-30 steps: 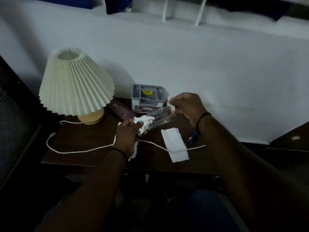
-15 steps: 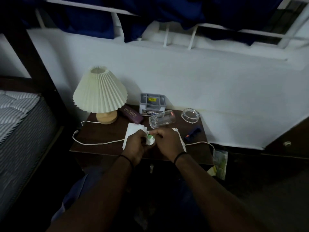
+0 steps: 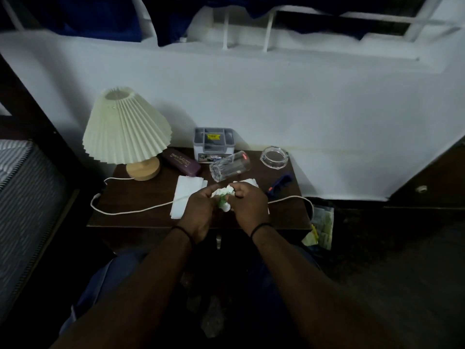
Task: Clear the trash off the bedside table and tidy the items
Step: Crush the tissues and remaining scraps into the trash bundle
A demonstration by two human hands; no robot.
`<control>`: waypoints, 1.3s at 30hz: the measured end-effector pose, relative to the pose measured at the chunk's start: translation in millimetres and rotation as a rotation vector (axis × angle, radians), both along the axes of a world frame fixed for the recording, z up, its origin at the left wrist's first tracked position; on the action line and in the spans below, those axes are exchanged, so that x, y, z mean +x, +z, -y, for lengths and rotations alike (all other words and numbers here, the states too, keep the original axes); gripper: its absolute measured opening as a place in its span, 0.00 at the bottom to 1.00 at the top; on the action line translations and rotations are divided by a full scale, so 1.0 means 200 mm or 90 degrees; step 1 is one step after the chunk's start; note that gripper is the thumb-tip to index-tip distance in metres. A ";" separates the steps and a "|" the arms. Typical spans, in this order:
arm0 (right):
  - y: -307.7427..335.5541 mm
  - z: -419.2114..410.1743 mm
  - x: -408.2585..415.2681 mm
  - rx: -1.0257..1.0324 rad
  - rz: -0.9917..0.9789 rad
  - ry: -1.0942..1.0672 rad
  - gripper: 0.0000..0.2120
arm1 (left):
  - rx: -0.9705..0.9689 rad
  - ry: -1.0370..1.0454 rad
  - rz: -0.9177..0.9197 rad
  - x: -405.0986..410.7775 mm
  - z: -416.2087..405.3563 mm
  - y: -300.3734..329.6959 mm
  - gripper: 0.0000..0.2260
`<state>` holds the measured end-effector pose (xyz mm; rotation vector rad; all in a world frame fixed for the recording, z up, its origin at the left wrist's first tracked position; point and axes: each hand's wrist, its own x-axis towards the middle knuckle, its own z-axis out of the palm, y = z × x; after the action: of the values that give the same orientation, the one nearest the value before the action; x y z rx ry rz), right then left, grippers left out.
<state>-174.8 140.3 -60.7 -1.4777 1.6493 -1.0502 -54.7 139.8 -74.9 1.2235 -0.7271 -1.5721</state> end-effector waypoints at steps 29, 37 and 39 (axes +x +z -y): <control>0.39 0.06 -1.19 -0.075 -0.280 -0.080 0.04 | -0.028 -0.266 0.015 -0.99 0.15 0.30 0.09; -0.20 0.09 -1.45 0.013 -0.340 -0.118 0.09 | 0.025 -0.271 0.127 -1.15 0.30 0.04 0.08; -0.39 0.13 -1.50 0.018 -0.335 -0.105 0.10 | 0.032 -0.258 0.152 -1.16 0.35 -0.01 0.09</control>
<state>-473.8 114.6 -138.7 -1.7215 2.1682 -0.7509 -286.8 70.4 -77.7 1.3768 -1.1516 -1.7935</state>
